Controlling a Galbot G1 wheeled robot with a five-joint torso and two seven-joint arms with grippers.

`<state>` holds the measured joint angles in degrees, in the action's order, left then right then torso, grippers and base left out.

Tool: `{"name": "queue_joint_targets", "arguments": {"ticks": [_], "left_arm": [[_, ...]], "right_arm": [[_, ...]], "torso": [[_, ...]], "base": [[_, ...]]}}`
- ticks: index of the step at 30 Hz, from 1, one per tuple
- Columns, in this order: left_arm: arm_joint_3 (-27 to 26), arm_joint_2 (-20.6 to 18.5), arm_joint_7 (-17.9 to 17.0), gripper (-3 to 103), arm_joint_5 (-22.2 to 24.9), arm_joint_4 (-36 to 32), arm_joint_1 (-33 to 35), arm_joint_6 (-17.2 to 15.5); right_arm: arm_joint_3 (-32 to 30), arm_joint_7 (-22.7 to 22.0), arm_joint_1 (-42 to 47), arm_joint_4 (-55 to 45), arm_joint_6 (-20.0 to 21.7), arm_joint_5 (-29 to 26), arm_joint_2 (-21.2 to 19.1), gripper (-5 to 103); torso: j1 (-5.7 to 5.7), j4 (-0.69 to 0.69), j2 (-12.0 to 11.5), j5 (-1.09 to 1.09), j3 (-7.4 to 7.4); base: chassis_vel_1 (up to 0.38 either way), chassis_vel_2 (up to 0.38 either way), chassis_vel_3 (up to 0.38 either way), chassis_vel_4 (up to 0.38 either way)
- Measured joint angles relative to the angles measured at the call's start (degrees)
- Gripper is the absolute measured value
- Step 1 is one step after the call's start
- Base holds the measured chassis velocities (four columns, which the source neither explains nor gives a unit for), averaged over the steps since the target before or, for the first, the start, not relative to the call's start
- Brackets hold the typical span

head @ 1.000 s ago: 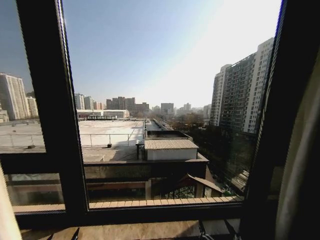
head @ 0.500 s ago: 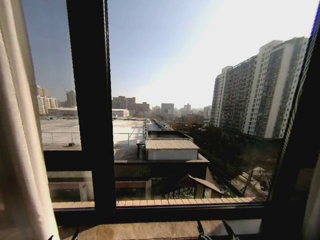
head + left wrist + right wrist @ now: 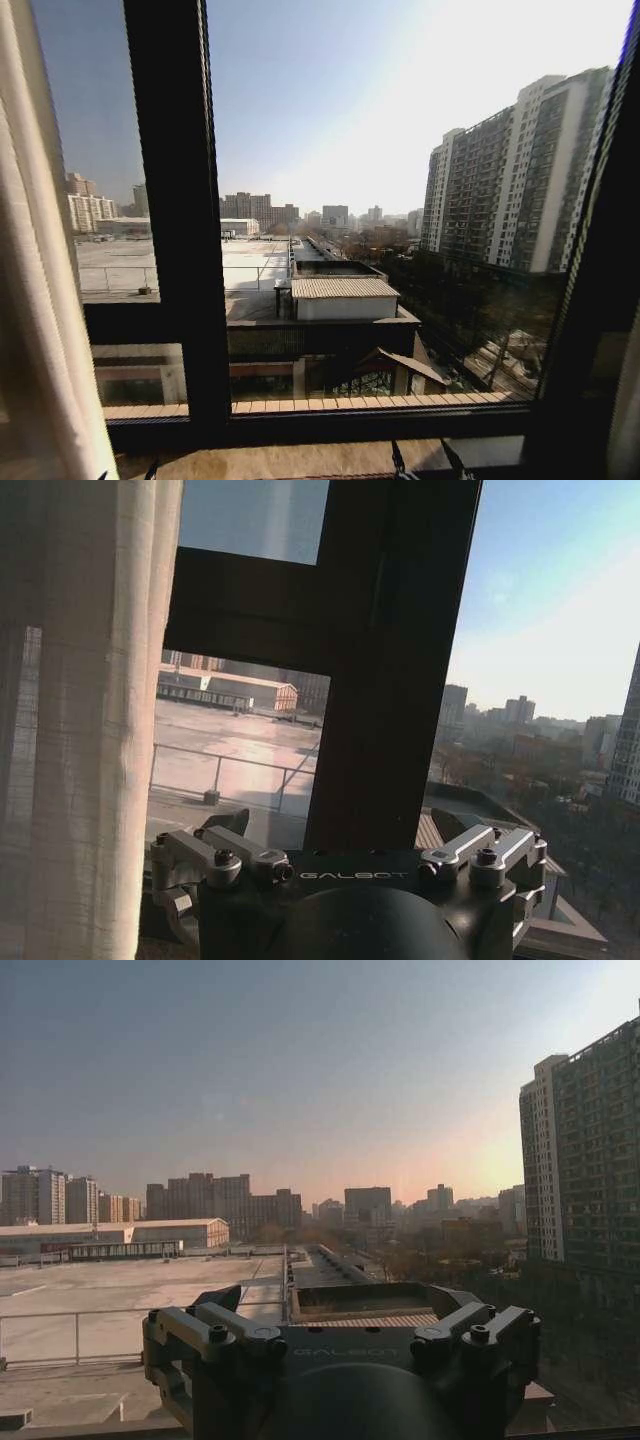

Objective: Open the curtains by pulling them apart, changing their state from closed to fully open.

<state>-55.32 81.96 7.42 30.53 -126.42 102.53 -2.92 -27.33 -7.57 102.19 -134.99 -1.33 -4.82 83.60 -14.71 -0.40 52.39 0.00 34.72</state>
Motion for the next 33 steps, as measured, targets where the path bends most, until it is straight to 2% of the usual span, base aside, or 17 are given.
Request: {"name": "queue_joint_targets", "arguments": {"ticks": [33], "left_arm": [[0.04,0.24,0.25,100,-0.20,0.65,-0.41,0.22]], "right_arm": [[0.34,0.23,0.09,0.20,-0.14,0.86,0.46,100]], "torso": [[0.00,0.00,0.00,-0.01,0.00]], "base": [[0.079,0.079,-0.082,-0.087]]}}
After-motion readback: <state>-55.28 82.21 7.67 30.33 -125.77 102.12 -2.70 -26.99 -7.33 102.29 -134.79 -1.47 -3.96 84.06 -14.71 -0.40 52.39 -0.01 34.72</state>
